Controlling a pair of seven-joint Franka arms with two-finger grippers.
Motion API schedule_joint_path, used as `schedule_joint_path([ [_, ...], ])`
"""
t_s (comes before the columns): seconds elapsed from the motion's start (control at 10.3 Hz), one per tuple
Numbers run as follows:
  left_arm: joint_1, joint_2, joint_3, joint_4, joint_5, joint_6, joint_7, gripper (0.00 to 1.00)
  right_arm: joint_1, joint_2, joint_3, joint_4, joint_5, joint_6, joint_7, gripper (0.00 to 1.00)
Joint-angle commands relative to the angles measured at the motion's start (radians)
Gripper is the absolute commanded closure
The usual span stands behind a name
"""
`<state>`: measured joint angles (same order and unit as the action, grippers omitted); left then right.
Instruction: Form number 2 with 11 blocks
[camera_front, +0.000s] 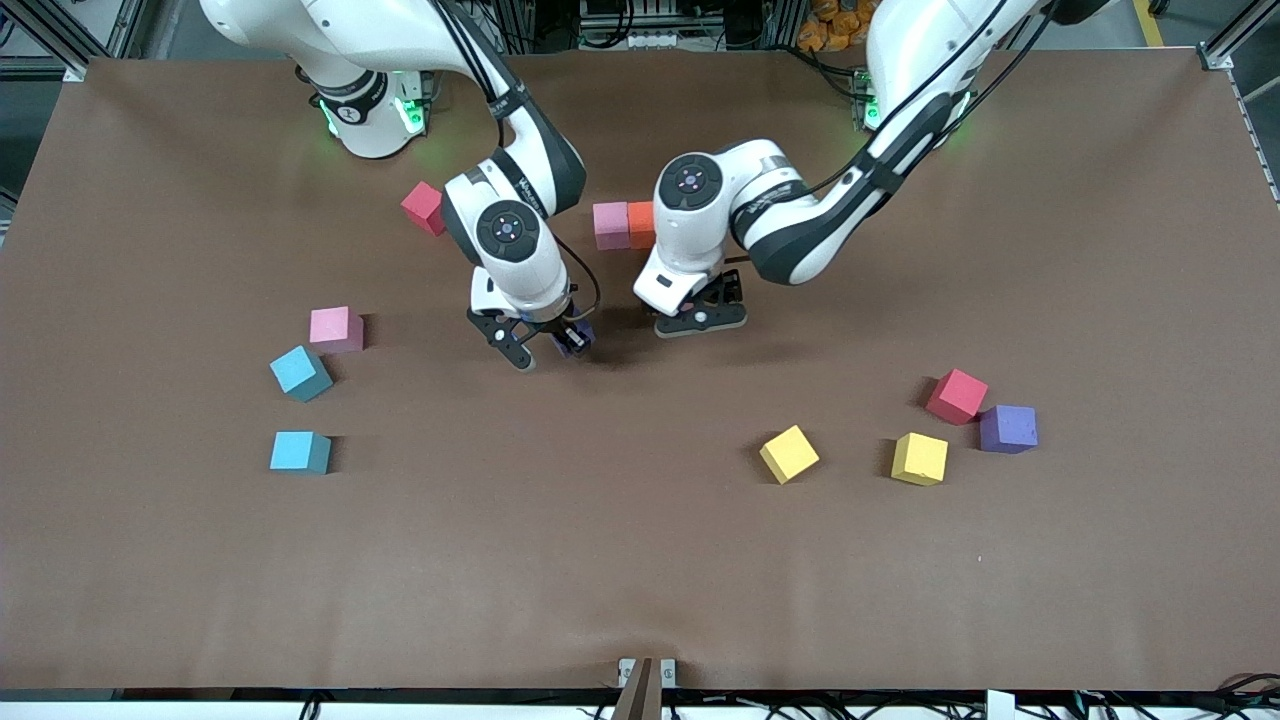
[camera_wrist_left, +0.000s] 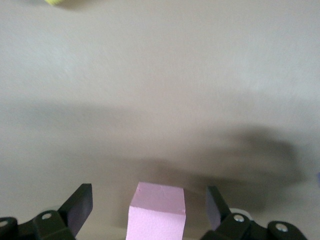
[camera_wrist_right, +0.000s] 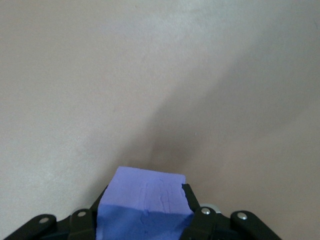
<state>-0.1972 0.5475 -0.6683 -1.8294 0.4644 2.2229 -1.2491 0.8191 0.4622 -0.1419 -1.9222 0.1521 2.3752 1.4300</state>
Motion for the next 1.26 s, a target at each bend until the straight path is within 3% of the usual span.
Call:
schedule_joint_path([
  [0.0,0.121,-0.06,-0.055,-0.018,-0.036,-0.012,-0.003,0.0,0.055,0.036,0.001,-0.001,-0.009,0.058,0.18,1.0],
  [0.19,0.221,-0.052,-0.088,0.004,-0.036,-0.012,0.026,0.0,0.096,0.084,0.001,0.024,-0.009,0.078,0.307,1.0],
  [0.39,0.26,0.003,-0.08,0.086,-0.036,-0.012,0.062,0.0,0.117,0.121,0.004,0.069,-0.008,0.067,0.394,1.0],
  [0.68,0.254,0.087,-0.027,0.202,-0.024,-0.02,0.146,0.0,0.149,0.15,0.01,0.094,-0.002,0.065,0.507,1.0],
  [1.17,0.259,0.121,0.015,0.229,-0.04,-0.026,0.356,0.0,0.196,0.148,0.01,0.089,0.017,-0.02,0.602,1.0],
])
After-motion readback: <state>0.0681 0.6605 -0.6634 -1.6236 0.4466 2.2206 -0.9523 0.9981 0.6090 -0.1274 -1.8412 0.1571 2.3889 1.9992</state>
